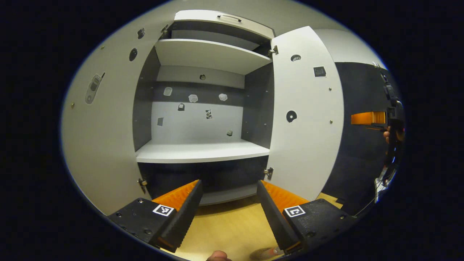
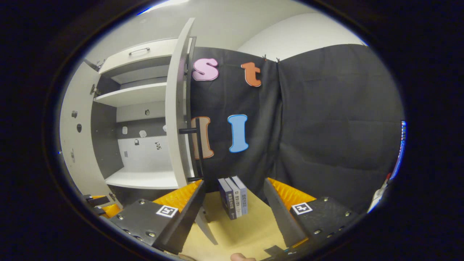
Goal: Grasp the bottle in the cabinet with the left hand and place it on the coaster, then close the right door with the right hand and the left door with the left hand.
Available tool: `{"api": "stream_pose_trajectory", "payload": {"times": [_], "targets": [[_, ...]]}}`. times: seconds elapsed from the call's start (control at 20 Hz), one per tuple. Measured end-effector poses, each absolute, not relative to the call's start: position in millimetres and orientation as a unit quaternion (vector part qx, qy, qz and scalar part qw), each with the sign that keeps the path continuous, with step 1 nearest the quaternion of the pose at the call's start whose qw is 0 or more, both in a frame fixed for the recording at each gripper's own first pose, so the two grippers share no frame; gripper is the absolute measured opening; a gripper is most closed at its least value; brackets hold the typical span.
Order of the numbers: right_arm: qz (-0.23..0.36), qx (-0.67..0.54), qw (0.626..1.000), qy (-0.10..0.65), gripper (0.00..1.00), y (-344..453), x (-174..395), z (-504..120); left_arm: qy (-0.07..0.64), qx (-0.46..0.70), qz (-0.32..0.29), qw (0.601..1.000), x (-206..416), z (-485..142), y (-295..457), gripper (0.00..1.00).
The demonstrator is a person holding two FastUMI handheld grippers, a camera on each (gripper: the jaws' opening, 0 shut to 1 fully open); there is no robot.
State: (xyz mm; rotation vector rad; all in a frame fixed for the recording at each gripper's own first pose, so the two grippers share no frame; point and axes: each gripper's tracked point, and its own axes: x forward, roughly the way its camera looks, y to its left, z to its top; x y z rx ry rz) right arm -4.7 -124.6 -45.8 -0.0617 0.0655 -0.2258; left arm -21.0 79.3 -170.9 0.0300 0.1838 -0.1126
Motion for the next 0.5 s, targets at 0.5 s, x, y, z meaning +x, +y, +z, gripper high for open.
{"api": "stream_pose_trajectory", "payload": {"times": [0.5], "targets": [[-0.083,-0.051,0.995,0.032,0.96,-109,22,-47,0.112,-0.011,0.008,0.994,-40,-186,117,0.95]]}}
